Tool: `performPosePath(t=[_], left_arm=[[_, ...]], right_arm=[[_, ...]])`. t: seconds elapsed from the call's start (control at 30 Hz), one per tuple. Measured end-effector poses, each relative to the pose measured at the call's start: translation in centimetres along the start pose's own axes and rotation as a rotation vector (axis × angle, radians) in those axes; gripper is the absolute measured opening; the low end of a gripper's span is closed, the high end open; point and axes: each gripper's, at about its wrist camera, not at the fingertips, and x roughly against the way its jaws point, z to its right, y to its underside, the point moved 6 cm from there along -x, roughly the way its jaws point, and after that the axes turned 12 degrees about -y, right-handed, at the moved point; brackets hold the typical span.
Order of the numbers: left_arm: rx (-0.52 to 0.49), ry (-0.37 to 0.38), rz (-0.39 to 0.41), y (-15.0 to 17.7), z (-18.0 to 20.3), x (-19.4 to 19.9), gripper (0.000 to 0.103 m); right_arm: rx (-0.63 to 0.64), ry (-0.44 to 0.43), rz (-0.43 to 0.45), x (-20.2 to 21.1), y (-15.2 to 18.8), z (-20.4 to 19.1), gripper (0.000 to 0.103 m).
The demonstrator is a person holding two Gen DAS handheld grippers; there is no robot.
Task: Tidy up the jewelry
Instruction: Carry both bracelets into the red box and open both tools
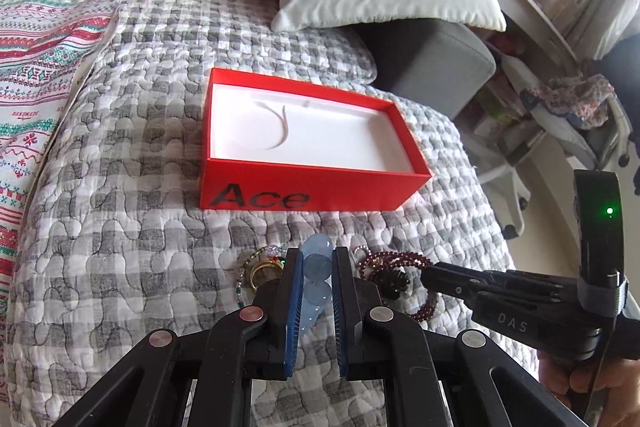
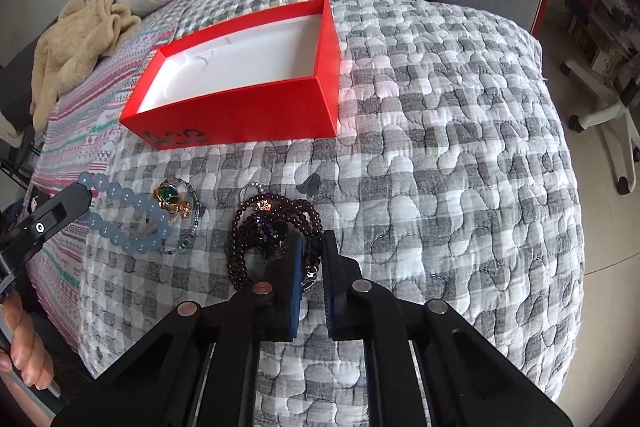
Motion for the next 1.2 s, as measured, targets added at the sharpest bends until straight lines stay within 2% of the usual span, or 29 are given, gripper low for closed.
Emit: performPosePath(t=[0.23, 0.47, 0.7, 0.87, 0.97, 1.1, 1.2], left_arm=[[-0.004, -0.04, 0.064, -1.0, 0.4, 1.8, 0.008], [-0.012, -0.042, 0.089, -3.2, 1.5, 2.0, 0.008], [0.005, -0.011, 0.105, -6.7, 2.7, 0.5, 0.008], [0.027, 0.002, 0.12, -8.7, 2.7, -1.6, 0.008], [0.014, -0.053, 0.096, -8.9, 1.9, -3.8, 0.008], [-0.034, -0.188, 0.074, -8.4, 0.4, -6.3, 0.008], [-0.059, -0.252, 0.067, -8.3, -0.4, -7.3, 0.008]], right_arm=[[0.011, -0.047, 0.092, 2.9, -1.5, -2.3, 0.009], [0.025, -0.083, 0.166, 5.0, -4.2, -3.8, 0.009], [0.039, -0.143, 0.248, 6.0, -8.0, -4.7, 0.009], [0.043, -0.19, 0.266, 4.5, -10.8, -5.1, 0.009], [0.027, -0.214, 0.241, 2.4, -11.8, -4.5, 0.009], [0.016, -0.142, 0.192, -0.1, -11.7, -2.6, 0.009], [0.03, -0.086, 0.178, -0.9, -11.6, -1.5, 0.009]])
